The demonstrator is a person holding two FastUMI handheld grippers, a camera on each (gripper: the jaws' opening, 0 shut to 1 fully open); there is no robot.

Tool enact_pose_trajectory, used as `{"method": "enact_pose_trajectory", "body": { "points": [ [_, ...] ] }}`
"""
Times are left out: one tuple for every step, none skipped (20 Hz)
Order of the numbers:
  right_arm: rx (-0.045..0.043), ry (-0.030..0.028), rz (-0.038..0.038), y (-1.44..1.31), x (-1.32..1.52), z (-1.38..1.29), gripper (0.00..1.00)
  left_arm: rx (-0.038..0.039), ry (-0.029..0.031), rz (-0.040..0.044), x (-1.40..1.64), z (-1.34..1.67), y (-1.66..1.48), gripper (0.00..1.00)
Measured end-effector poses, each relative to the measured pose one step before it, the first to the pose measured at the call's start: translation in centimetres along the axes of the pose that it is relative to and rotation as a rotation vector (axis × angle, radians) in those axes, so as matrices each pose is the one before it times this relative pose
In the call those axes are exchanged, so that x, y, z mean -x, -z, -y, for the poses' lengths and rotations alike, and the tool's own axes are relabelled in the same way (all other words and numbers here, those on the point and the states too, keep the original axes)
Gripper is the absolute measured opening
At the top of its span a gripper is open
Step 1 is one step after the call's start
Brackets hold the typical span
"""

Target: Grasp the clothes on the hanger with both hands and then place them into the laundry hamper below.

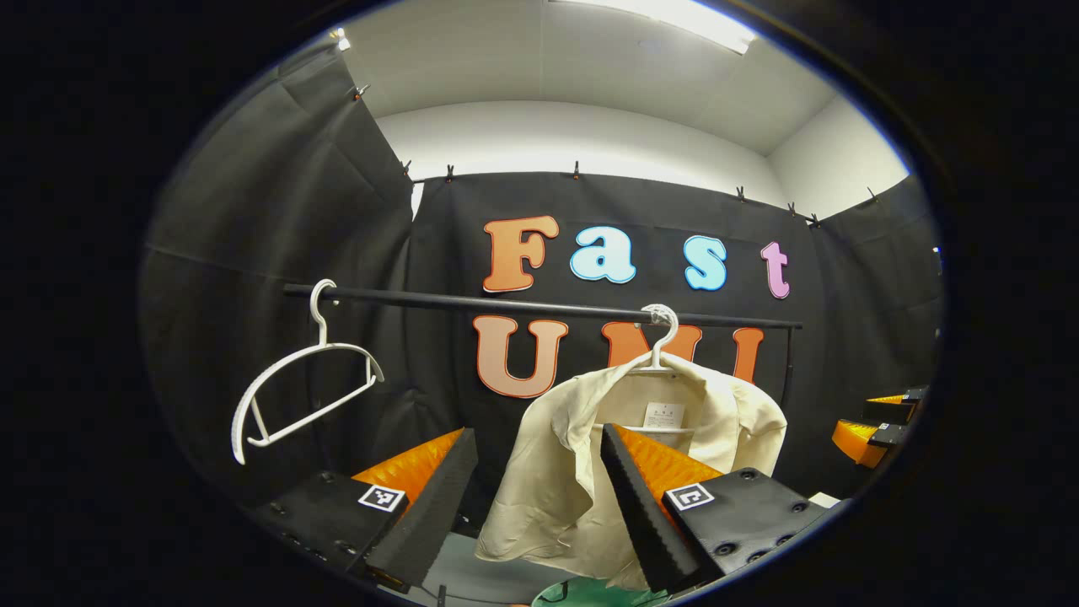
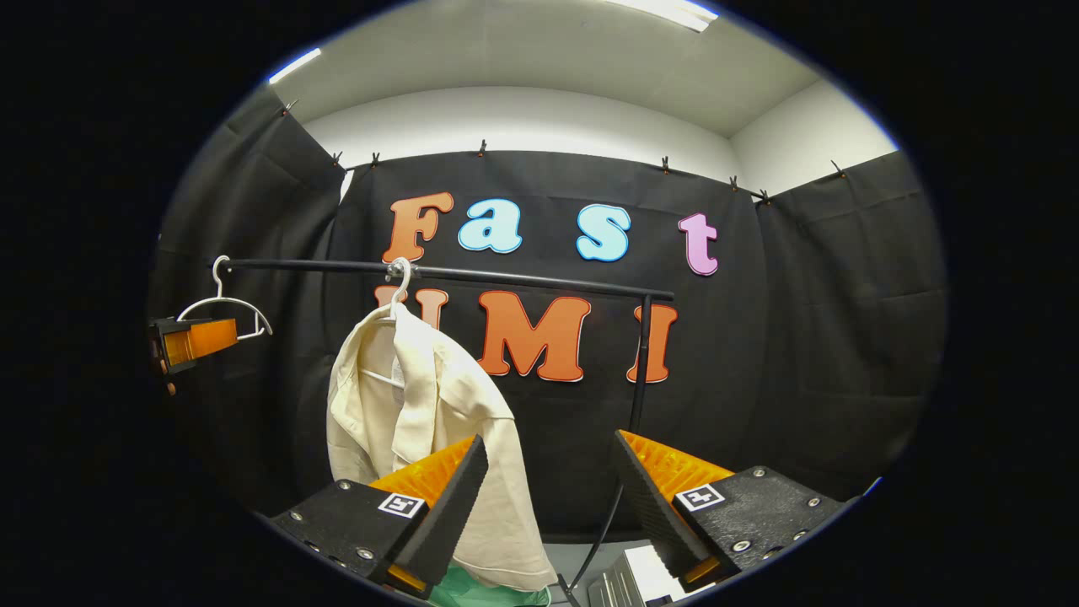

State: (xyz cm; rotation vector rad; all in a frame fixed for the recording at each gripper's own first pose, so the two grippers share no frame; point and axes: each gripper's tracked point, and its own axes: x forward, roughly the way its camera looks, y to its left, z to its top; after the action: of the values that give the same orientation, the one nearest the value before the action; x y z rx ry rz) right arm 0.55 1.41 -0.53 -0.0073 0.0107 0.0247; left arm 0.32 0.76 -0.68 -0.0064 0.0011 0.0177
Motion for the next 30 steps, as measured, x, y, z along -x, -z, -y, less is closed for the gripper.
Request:
{"method": "enact_pose_trajectory", "body": {
  "points": [
    [-0.00076, -0.00417, -0.00165, 0.139, -0.061, -0.188, 0.92, 0.00163, -0.00190, -0.00178, 0.038, -0.045, 0.084, 1.00],
    [-0.00042, -0.00442, -0.00234, 0.139, -0.087, -0.214, 0.92, 0.00116, -0.00314, -0.00118, -0.041, -0.049, 0.070, 1.00],
    [-0.00053, -0.00439, -0.00316, 0.252, -0.029, -0.261, 0.92, 0.00026, -0.00179, -0.00160, -0.009, -0.046, 0.073, 0.96],
    [-0.00127, -0.00519, -0.00366, 0.130, 0.034, -0.269, 0.93, -0.00061, -0.00119, -0.00051, -0.121, -0.017, 0.095, 0.96],
    [-0.00262, -0.00543, -0.00382, 0.152, -0.163, -0.245, 0.93, -0.00085, 0.00012, -0.00154, -0.083, -0.008, 0.100, 0.96],
    [-0.00333, -0.00751, -0.00460, 0.331, -0.118, -0.354, 0.93, -0.00133, 0.00106, -0.00167, -0.104, 0.039, 0.278, 0.96],
    [-0.00366, -0.00728, -0.00457, 0.261, -0.083, -0.238, 0.93, -0.00199, 0.00135, -0.00226, -0.075, 0.037, 0.225, 0.96],
    [-0.00287, -0.00955, -0.00525, 0.266, -0.145, -0.455, 0.93, -0.00122, 0.00377, -0.00195, -0.231, 0.138, 0.202, 0.96],
    [-0.00087, -0.01008, -0.00445, 0.273, -0.281, -0.463, 0.93, -0.00087, 0.00404, -0.00574, -0.209, 0.171, 0.266, 0.96],
    [0.00078, -0.00972, -0.00304, 0.265, -0.211, -0.446, 0.93, -0.00246, 0.00269, -0.00348, -0.164, 0.128, 0.351, 0.96],
    [0.00075, -0.00960, -0.00393, 0.271, -0.141, -0.515, 0.93, -0.00360, 0.00035, -0.00323, -0.123, 0.057, 0.244, 0.96],
    [-0.00007, -0.01130, -0.00571, 0.334, -0.259, -0.573, 0.93, -0.00306, -0.00262, -0.00420, -0.281, -0.095, 0.290, 0.96],
    [-0.00157, -0.01255, -0.00613, 0.288, -0.262, -0.657, 0.93, -0.00225, 0.00096, -0.00527, -0.075, 0.106, 0.356, 0.96],
    [-0.00177, -0.01339, -0.00593, 0.334, -0.309, -0.603, 0.93, -0.00268, 0.00311, -0.00622, -0.395, 0.076, 0.407, 0.96],
    [-0.00197, -0.01223, -0.00694, 0.423, -0.210, -0.618, 0.93, -0.00360, 0.00261, -0.00659, -0.356, 0.048, 0.323, 0.96],
    [-0.00151, -0.01281, -0.00813, 0.378, -0.504, -0.626, 0.93, -0.00303, 0.00299, -0.00372, -0.360, 0.087, 0.254, 0.93],
    [-0.00204, -0.01334, -0.00940, 0.491, -0.415, -0.609, 0.93, -0.00160, 0.00327, -0.00273, -0.340, 0.130, 0.336, 0.96],
    [-0.00285, -0.01200, -0.00921, 0.407, -0.449, -0.580, 0.93, -0.00024, 0.00367, -0.00380, -0.372, 0.119, 0.337, 0.96],
    [-0.00302, -0.01299, -0.00822, 0.371, -0.427, -0.546, 0.93, -0.00031, 0.00204, -0.00982, -0.485, 0.095, 0.541, 0.96],
    [-0.00163, -0.01204, -0.00817, 0.404, -0.465, -0.583, 0.93, 0.00051, 0.00150, -0.00827, -0.433, 0.100, 0.303, 1.00],
    [0.00046, -0.01039, -0.00747, 0.425, -0.513, -0.474, 0.93, 0.00026, 0.00402, -0.00446, -0.409, 0.159, 0.304, 1.00],
    [0.00253, -0.01056, -0.00670, 0.308, -0.522, -0.480, 0.93, -0.00042, 0.00463, -0.00377, -0.403, 0.140, 0.247, 1.00],
    [0.00439, -0.00768, -0.00688, 0.351, -0.372, -0.336, 0.93, -0.00047, 0.00462, -0.00416, -0.588, 0.178, 0.361, 1.00],
    [0.00463, -0.00555, -0.00851, 0.486, -0.643, -0.334, 0.93, -0.00013, 0.00388, -0.00349, -0.628, 0.126, 0.276, 0.99],
    [0.00206, -0.00487, -0.01102, 0.377, -0.572, -0.253, 0.93, -0.00072, 0.00399, -0.00607, -0.703, 0.134, 0.374, 0.99],
    [-0.00172, -0.00567, -0.01160, 0.431, -0.578, -0.209, 0.93, -0.00374, 0.00309, -0.00939, -0.549, 0.106, 0.380, 0.98],
    [-0.00084, -0.00550, -0.00704, 0.244, -0.609, -0.204, 0.93, -0.00766, -0.00022, -0.00721, -0.575, 0.010, 0.442, 0.97],
    [0.00100, -0.00126, -0.00510, 0.228, -0.604, -0.061, 0.93, -0.00617, 0.00154, -0.00518, -0.593, 0.072, 0.396, 0.96],
    [-0.00077, 0.00181, -0.00625, 0.283, -0.581, 0.082, 0.93, -0.00716, 0.00231, -0.00571, -0.622, 0.169, 0.399, 0.96],
    [-0.00422, -0.00061, -0.00519, 0.254, -0.621, -0.054, 0.93, -0.00595, 0.00433, -0.00253, -0.791, 0.101, 0.269, 0.96]
  ]
}}
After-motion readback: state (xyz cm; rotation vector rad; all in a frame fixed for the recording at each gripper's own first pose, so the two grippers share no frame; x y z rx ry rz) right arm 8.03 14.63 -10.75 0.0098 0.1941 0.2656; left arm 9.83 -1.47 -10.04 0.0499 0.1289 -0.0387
